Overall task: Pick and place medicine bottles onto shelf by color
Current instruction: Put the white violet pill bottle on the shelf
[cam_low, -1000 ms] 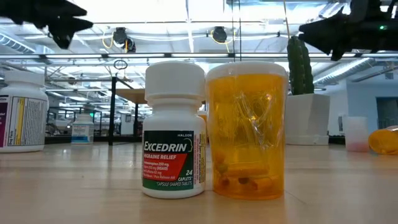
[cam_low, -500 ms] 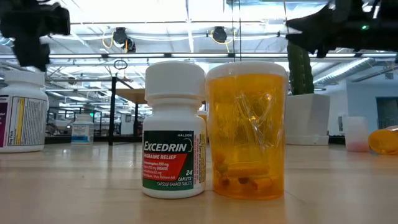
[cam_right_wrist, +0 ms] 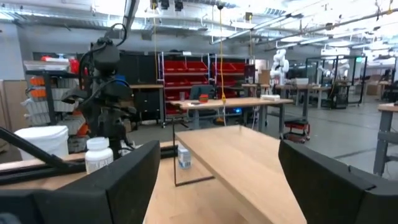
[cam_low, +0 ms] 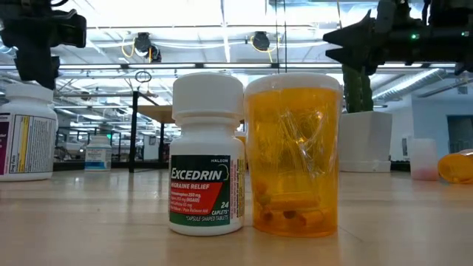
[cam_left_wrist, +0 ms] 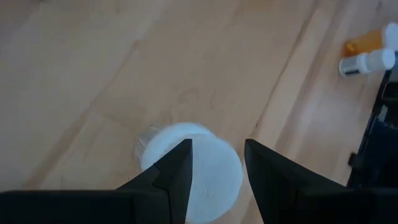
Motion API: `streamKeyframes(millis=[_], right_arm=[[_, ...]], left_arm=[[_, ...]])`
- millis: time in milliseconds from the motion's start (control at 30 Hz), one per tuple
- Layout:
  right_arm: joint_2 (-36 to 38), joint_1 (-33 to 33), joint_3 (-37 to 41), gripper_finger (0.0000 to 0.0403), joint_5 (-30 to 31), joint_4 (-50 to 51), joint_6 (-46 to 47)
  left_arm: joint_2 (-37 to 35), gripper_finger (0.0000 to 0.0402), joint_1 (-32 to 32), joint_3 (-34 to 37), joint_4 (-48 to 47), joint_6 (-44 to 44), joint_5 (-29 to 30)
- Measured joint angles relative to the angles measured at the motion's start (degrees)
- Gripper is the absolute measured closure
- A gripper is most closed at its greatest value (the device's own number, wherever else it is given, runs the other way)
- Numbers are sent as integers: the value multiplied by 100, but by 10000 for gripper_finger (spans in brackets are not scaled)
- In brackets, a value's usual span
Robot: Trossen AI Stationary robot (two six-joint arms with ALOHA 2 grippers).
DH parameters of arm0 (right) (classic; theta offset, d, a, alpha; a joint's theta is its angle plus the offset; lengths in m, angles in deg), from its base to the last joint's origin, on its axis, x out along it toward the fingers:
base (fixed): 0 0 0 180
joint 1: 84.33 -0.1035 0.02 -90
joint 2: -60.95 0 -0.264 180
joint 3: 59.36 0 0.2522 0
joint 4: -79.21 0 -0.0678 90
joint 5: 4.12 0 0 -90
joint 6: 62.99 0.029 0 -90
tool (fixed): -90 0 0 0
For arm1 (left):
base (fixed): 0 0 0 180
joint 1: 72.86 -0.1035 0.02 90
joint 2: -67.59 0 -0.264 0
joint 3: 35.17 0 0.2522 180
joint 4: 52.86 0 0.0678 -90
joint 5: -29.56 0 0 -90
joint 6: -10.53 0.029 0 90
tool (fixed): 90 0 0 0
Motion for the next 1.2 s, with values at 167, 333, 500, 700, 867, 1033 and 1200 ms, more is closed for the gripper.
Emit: streamKeyframes(millis=[167, 333, 500, 700, 867, 1033, 1200], right_arm=[[-240, -1, 0, 78, -7, -703, -553], [-288, 0, -4, 78, -5, -1720, -1207], [-291, -1, -11, 78, -7, -2110, -901], [-412, 108, -11, 78, 194, -2074, -970], [-480, 315, -11, 78, 1514, -1374, -196], [-474, 468, -11, 78, 938, -1338, 44], [-501, 376, -11, 78, -487, -972, 17]], left_arm=[[-4, 254, -2, 0, -26, 43, 508], [-1, 254, -15, -96, -13, 844, 866], [219, 235, -52, -688, -14, 1757, 1497], [575, 147, -26, -1158, -291, 2498, 1288], [1160, 73, 132, -1956, -1675, 2881, 751], [1815, 49, 415, -2350, -2467, 3403, 1314], [2225, 48, 800, -1999, -2249, 3663, 1643]])
